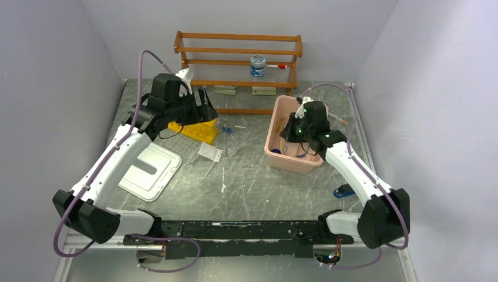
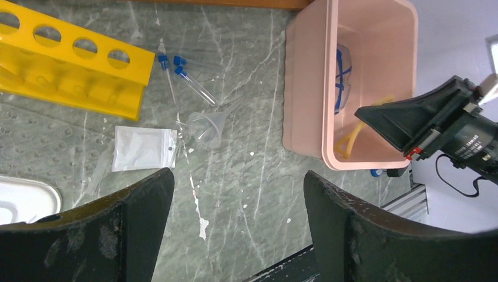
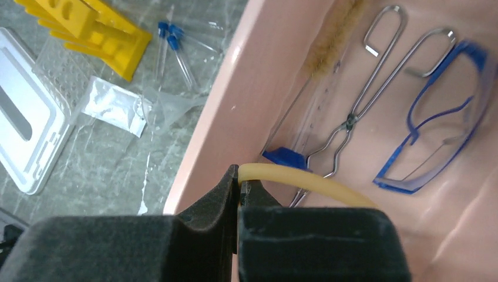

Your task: Organize the chemistry lab equipment

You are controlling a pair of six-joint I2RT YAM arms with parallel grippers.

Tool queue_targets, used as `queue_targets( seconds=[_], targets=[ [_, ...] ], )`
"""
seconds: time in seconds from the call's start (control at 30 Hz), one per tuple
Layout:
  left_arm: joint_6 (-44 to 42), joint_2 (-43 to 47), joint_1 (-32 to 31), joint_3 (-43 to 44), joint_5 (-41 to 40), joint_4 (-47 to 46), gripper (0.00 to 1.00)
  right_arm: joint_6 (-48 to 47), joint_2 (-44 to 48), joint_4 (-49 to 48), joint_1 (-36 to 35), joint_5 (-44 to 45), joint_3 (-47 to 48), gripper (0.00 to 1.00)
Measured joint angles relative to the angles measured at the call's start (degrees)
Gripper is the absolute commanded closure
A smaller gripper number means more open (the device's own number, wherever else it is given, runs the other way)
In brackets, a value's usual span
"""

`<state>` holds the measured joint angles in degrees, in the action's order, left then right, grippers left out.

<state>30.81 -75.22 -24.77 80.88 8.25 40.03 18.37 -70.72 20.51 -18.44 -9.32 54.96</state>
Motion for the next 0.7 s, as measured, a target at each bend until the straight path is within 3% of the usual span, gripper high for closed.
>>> queue_targets(
  seconds=[0.5, 0.7],
  targets=[
    [0.0, 0.02, 0.0, -1.99, -0.02, 0.07, 0.16, 18.05, -17.27, -4.17, 3.06, 5.14, 6.36, 0.99],
    [-0.42, 0.02, 0.0, -2.01, -0.04, 0.07, 0.13, 20.0, -22.03, -6.82, 3.23, 9.46, 10.36, 0.76]
  ],
)
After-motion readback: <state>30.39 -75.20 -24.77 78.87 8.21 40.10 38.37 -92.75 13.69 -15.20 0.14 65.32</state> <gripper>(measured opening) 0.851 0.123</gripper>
